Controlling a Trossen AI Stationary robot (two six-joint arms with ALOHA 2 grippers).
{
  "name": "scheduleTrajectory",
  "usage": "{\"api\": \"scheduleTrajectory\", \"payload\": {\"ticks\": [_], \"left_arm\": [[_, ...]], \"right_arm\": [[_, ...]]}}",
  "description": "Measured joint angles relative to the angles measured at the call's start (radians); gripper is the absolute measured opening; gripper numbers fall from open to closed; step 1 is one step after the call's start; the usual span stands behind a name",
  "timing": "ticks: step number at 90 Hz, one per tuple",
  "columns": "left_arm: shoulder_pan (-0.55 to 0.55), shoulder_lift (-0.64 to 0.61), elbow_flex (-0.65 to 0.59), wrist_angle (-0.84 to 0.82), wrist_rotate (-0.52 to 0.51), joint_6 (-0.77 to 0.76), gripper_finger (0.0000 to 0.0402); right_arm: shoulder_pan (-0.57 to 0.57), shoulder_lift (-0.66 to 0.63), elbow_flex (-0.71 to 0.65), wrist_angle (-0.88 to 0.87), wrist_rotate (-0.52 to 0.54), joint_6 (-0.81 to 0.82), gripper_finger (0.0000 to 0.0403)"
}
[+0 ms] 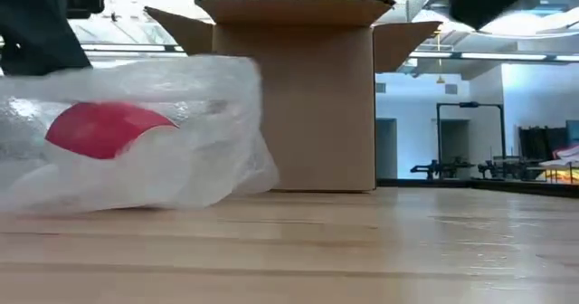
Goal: Wrap mug
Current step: Pack the red mug with the bubble wrap
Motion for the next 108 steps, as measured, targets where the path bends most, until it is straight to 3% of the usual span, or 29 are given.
{"api": "scheduleTrajectory", "payload": {"ticks": [9, 28, 43, 57, 75, 90, 108], "left_arm": [[0.001, 0.010, -0.001, 0.010, -0.003, -0.001, 0.0220], [0.018, 0.112, -0.077, 0.259, 0.020, 0.022, 0.0213], [0.019, 0.168, -0.078, 0.338, -0.004, 0.063, 0.0196], [0.018, 0.176, -0.078, 0.355, -0.011, 0.061, 0.0141], [0.018, 0.177, -0.076, 0.452, 0.005, 0.164, 0.0023], [0.020, 0.163, 0.021, 0.328, 0.033, 0.240, 0.0005], [0.081, 0.161, 0.365, -0.161, 0.132, 0.312, 0.0002]], "right_arm": [[0.016, 0.000, 0.000, -0.005, 0.000, 0.019, 0.0163], [0.043, 0.000, 0.000, 0.003, 0.073, 0.019, 0.0163], [0.036, 0.000, 0.000, 0.005, 0.101, 0.014, 0.0163], [0.025, 0.000, -0.001, 0.006, 0.165, -0.007, 0.0163], [0.003, 0.000, -0.001, 0.008, 0.212, -0.034, 0.0163], [0.031, -0.002, 0.000, 0.003, 0.249, -0.040, 0.0163], [0.092, -0.063, 0.008, -0.038, 0.368, -0.029, 0.0163]]}}
